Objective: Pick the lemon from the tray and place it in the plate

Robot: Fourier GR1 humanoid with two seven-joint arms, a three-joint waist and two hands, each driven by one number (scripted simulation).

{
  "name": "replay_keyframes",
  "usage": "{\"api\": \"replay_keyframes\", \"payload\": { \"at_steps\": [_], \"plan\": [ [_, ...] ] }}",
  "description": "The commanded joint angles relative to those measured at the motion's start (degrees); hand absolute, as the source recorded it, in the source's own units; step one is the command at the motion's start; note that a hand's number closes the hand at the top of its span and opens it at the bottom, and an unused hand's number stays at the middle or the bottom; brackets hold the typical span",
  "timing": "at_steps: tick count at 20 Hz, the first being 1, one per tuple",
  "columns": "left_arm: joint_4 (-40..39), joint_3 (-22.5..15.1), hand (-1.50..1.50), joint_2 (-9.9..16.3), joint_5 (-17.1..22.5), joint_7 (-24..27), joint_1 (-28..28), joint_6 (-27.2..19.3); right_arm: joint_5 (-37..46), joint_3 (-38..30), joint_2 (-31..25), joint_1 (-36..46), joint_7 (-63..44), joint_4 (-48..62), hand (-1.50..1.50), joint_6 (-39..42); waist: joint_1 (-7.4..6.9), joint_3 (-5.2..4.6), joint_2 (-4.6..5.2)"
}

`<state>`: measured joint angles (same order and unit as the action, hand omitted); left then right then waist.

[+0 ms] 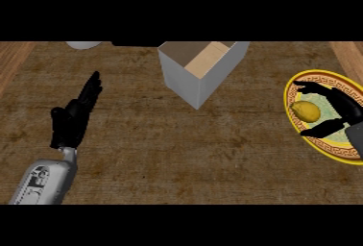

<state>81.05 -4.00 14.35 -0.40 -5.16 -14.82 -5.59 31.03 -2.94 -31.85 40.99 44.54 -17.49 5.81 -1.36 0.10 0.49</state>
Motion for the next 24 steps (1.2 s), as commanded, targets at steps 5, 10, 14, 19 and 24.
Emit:
{"api": "replay_keyframes", "payload": {
  "at_steps": [5,10,14,19,24],
  "plan": [
    [-2.65,1.73,0.0,1.17,0.8,2.14,0.18,2.3,-12.02,-11.6,-3.27,2.59,1.84,3.79,-1.5,10.62,0.89,-0.05,-0.1],
    [1.44,1.02,0.0,0.65,-0.68,0.27,1.07,0.53,-17.43,-17.94,-12.73,3.28,-1.0,8.18,-1.5,16.58,-0.06,0.06,0.11],
    [2.12,-1.0,0.0,-1.34,-1.54,-0.53,1.16,0.15,-19.98,-20.9,-18.65,1.8,-1.94,10.78,-1.5,20.39,-0.59,0.18,0.45],
    [0.82,2.56,0.0,1.12,0.51,-2.54,-2.98,1.71,-20.72,-21.68,-23.07,-4.16,2.29,11.04,-1.5,25.5,-0.42,0.38,0.79],
    [1.5,-0.42,0.0,-1.78,-1.92,-0.8,-1.09,-0.32,-20.17,-20.97,-24.11,-6.62,3.66,9.64,-1.5,27.34,-0.73,0.56,0.98]
  ]
}}
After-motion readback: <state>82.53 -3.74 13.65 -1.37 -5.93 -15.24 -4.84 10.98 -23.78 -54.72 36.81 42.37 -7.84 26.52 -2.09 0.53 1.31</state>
